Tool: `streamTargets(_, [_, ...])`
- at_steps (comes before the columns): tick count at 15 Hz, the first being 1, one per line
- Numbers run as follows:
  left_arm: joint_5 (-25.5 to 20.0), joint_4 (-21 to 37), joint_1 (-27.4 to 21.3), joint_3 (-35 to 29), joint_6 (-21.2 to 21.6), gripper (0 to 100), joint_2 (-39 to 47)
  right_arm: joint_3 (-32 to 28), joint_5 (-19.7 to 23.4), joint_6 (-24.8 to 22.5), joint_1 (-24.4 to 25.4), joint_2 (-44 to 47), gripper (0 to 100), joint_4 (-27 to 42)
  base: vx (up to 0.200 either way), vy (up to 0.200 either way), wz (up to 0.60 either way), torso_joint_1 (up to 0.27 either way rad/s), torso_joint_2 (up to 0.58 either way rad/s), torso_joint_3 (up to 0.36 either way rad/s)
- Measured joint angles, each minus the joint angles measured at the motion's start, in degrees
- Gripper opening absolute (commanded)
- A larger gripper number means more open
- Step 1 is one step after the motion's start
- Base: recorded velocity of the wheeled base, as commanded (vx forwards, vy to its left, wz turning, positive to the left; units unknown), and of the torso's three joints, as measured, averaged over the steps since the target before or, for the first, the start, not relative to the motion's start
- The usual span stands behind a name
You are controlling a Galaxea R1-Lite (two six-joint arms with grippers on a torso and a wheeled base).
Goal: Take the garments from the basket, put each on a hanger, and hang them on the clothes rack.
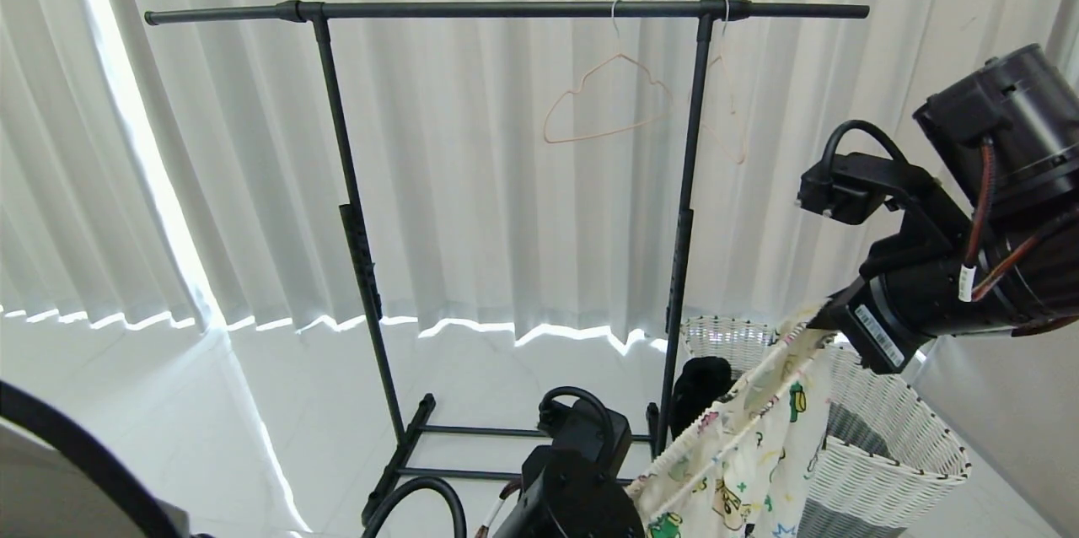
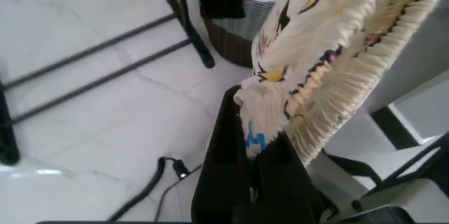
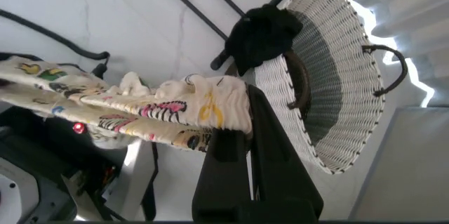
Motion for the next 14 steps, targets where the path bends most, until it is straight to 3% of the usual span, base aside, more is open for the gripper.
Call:
streamTargets(1, [-0.1,0.6,0.4,0.2,2.9,0,-1.9,2.0,0.0,0.0,0.0,-1.4,0,0.0,0.0,0.0,0.0,0.0,0.0,0.0])
streamTargets(4, [-1.8,4.6,7.0,-1.7,18.2,0,-9.5,8.1,0.2,0.0,0.2,-8.7,0,0.0,0.0,0.0,0.0,0.0,0.0,0.0])
streamTargets(5, [-3.0,7.6,9.5,-4.4,20.3,0,-11.7,9.5,0.4,-0.1,0.3,-11.6,0,-0.1,0.0,0.0,0.0,0.0,0.0,0.0])
streamTargets(7, [-6.6,17.7,13.2,-12.7,21.4,0,-15.1,9.5,0.4,-0.3,0.5,-15.0,0,0.0,0.0,0.0,0.0,0.0,0.0,0.0])
streamTargets(11, [-17.5,42.4,16.7,-31.6,22.1,0,-20.6,-1.7,0.5,-0.5,0.5,-14.3,0,0.6,0.0,0.0,0.0,0.0,0.0,0.0])
streamTargets(14, [-19.7,45.5,17.3,-36.6,22.4,0,-23.3,-11.8,1.7,-0.6,1.0,-10.2,0,2.8,0.0,0.0,0.0,0.0,0.0,0.0])
